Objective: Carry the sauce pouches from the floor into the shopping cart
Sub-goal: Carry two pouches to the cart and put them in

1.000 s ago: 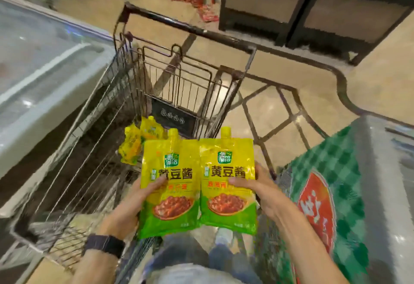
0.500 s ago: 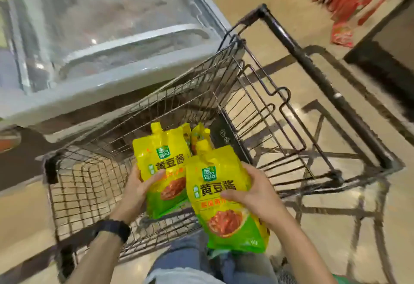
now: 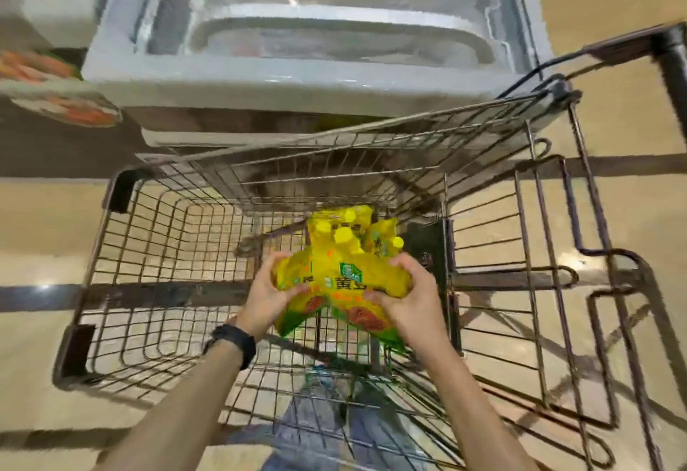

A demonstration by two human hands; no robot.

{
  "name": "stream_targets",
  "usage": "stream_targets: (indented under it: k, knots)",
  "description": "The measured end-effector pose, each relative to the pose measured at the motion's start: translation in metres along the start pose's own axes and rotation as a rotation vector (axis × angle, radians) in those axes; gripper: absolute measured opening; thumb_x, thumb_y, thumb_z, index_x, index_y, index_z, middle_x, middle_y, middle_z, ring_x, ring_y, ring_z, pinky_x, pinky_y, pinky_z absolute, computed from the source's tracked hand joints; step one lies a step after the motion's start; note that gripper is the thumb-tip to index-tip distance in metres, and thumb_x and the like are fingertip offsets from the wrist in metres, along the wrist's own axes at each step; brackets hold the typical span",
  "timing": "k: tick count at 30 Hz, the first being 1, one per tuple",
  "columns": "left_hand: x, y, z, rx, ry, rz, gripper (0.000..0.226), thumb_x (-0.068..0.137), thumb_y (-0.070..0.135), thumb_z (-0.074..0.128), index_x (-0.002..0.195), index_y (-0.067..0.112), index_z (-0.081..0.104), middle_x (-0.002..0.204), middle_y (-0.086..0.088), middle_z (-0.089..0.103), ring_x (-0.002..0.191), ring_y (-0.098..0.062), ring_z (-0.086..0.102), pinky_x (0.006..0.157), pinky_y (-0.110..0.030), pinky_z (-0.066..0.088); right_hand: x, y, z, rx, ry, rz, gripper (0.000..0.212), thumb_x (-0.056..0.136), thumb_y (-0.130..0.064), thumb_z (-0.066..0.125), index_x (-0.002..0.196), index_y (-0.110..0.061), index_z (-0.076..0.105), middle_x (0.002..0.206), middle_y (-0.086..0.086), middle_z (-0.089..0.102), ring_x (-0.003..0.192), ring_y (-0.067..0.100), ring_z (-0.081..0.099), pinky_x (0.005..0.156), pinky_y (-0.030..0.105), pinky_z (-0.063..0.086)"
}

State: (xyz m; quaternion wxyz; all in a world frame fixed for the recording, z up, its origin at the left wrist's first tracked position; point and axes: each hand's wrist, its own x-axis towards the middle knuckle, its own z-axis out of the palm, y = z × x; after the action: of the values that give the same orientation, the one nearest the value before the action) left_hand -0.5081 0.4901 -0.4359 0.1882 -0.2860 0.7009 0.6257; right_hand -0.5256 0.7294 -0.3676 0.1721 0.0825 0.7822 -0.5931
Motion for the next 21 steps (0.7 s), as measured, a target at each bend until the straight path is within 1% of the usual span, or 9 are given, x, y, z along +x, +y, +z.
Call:
stream_targets:
  k: [3, 7, 9, 11, 12, 14, 17, 20, 21]
  knots:
    - [0.027, -0.026, 0.015, -0.022, 0.055, -0.001, 0.065, 0.070, 0.019, 0.088, 0.122, 0.038, 0.054, 0.137, -0.008, 0.057, 0.121, -0.028, 0.060, 0.098, -0.054, 0.053, 0.026, 0.060, 0.025, -0.019, 0.078, 0.087, 0.033, 0.067, -0.007, 0.083, 0.085, -0.025, 0.063, 0.087, -0.009, 0.071, 0.086, 0.011, 0.066, 0.078, 0.029, 0.050]
    - [0.064, -0.051, 0.035, -0.013, 0.110, 0.002, 0.058, 0.078, 0.001, 0.079, 0.121, 0.029, 0.051, 0.124, -0.004, 0.063, 0.114, -0.022, 0.061, 0.104, -0.050, 0.049, 0.051, 0.127, 0.050, -0.245, 0.100, 0.228, 0.020, 0.071, -0.013, 0.077, 0.077, -0.017, 0.059, 0.079, 0.001, 0.068, 0.076, 0.024, 0.063, 0.064, 0.033, 0.047]
    - [0.078, -0.059, 0.042, 0.081, 0.057, 0.044, 0.054, 0.075, 0.016, 0.084, 0.120, 0.023, 0.055, 0.116, 0.002, 0.066, 0.108, -0.016, 0.063, 0.104, -0.047, 0.049, 0.052, 0.148, 0.055, -0.505, 0.021, 0.263, 0.020, 0.072, -0.027, 0.074, 0.082, -0.018, 0.059, 0.082, 0.003, 0.067, 0.080, 0.029, 0.063, 0.065, 0.035, 0.047]
    - [0.088, -0.063, 0.049, 0.310, 0.028, 0.085, 0.065, 0.065, 0.042, 0.082, 0.124, 0.023, 0.061, 0.122, -0.001, 0.068, 0.111, -0.019, 0.065, 0.100, -0.043, 0.051, 0.049, 0.153, 0.059, -0.714, -0.036, 0.207, 0.027, 0.074, -0.035, 0.070, 0.096, -0.021, 0.062, 0.092, 0.003, 0.068, 0.089, 0.031, 0.064, 0.068, 0.037, 0.049]
    - [0.090, -0.064, 0.051, 0.446, 0.032, 0.096, 0.065, 0.067, 0.043, 0.080, 0.127, 0.025, 0.063, 0.125, -0.002, 0.068, 0.114, -0.020, 0.064, 0.098, -0.040, 0.052, 0.048, 0.150, 0.060, -0.753, -0.040, 0.166, 0.028, 0.077, -0.034, 0.069, 0.101, -0.021, 0.063, 0.095, 0.004, 0.069, 0.092, 0.031, 0.064, 0.070, 0.039, 0.049]
    - [0.092, -0.063, 0.052, 0.535, 0.061, 0.143, 0.053, 0.078, 0.028, 0.078, 0.129, 0.028, 0.065, 0.127, -0.003, 0.067, 0.115, -0.021, 0.063, 0.097, -0.038, 0.051, 0.048, 0.143, 0.057, -0.742, -0.034, 0.101, 0.023, 0.082, -0.020, 0.065, 0.105, -0.018, 0.067, 0.098, 0.007, 0.071, 0.094, 0.033, 0.064, 0.072, 0.039, 0.048]
    - [0.093, -0.057, 0.043, 0.293, 0.019, 0.257, 0.040, 0.084, 0.024, 0.074, 0.124, 0.021, 0.070, 0.125, 0.000, 0.069, 0.115, -0.012, 0.065, 0.099, -0.036, 0.052, 0.053, 0.137, 0.045, -0.562, 0.033, 0.073, 0.013, 0.087, -0.007, 0.062, 0.095, -0.011, 0.072, 0.088, 0.009, 0.072, 0.085, 0.034, 0.065, 0.072, 0.040, 0.049]
    - [0.098, -0.049, 0.043, 0.227, -0.061, 0.294, 0.035, 0.087, 0.018, 0.074, 0.121, 0.020, 0.068, 0.120, 0.008, 0.067, 0.113, 0.007, 0.060, 0.100, -0.020, 0.048, 0.050, 0.136, 0.037, -0.482, 0.070, 0.084, 0.006, 0.087, -0.011, 0.067, 0.086, -0.013, 0.073, 0.081, 0.002, 0.071, 0.075, 0.024, 0.064, 0.068, 0.038, 0.049]
    - [0.101, -0.043, 0.047, 0.266, -0.064, 0.280, 0.035, 0.086, 0.019, 0.075, 0.121, 0.022, 0.068, 0.118, 0.009, 0.068, 0.110, 0.008, 0.061, 0.099, -0.020, 0.048, 0.049, 0.136, 0.037, -0.503, 0.085, 0.083, 0.005, 0.086, -0.016, 0.068, 0.086, -0.015, 0.073, 0.082, 0.000, 0.072, 0.075, 0.022, 0.064, 0.067, 0.037, 0.049]
